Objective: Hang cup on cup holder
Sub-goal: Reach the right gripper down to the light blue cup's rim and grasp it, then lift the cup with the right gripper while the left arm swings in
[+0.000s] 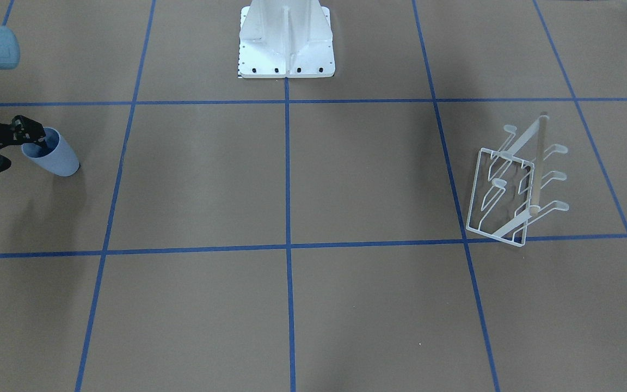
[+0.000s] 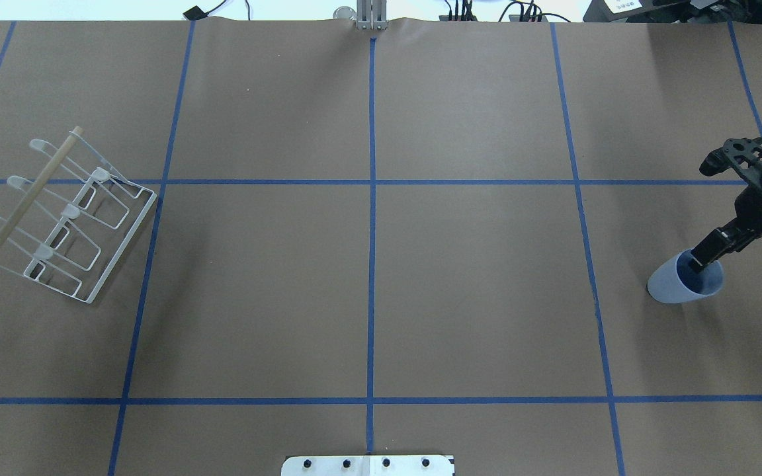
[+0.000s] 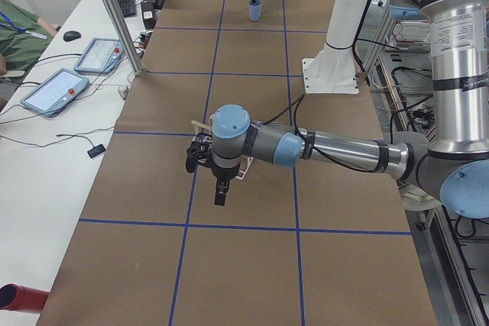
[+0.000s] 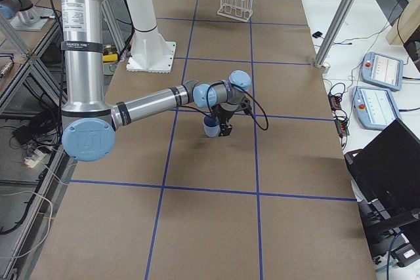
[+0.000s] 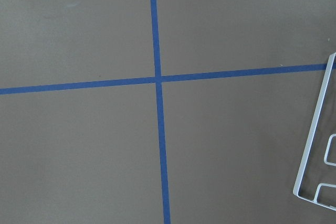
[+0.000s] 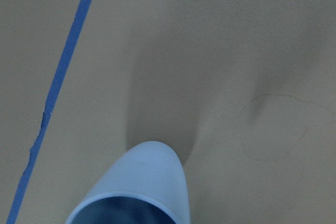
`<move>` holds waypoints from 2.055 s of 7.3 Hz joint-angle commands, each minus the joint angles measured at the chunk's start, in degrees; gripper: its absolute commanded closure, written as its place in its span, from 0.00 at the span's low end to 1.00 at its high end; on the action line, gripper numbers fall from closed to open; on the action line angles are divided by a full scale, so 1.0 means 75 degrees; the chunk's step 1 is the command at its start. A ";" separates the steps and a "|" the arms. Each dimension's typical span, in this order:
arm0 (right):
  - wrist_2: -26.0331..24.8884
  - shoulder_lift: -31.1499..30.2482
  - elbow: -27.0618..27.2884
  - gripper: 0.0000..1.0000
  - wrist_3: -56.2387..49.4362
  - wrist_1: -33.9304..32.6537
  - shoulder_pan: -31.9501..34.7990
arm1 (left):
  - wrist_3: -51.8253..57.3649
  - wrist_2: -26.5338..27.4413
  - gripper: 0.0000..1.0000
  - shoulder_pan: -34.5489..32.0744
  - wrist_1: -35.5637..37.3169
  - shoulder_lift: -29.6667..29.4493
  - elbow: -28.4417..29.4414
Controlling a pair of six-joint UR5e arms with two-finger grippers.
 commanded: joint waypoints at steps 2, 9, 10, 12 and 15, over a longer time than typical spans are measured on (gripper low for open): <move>-0.0068 0.0062 -0.0042 1.00 -0.0015 0.0067 -0.0042 | 0.0000 -0.0012 0.02 0.0000 -0.0002 -0.0023 -0.0023; 0.0214 0.0797 0.0978 1.00 0.1707 0.1789 0.0591 | -0.0244 0.0012 0.02 0.0023 0.0034 -0.1213 0.0104; 0.0178 0.0986 0.0908 1.00 0.3471 0.2985 0.0580 | -0.1116 0.0000 0.02 0.0058 -0.0048 -0.1555 0.0082; 0.0178 0.1105 0.0638 1.00 0.6194 0.5318 0.0382 | -0.2712 -0.0140 0.02 0.0175 -0.0733 -0.2072 -0.0024; 0.0166 0.1502 0.0637 1.00 0.9749 0.8099 0.0264 | -0.5905 -0.0399 0.02 0.1599 -0.3914 -0.2425 -0.0012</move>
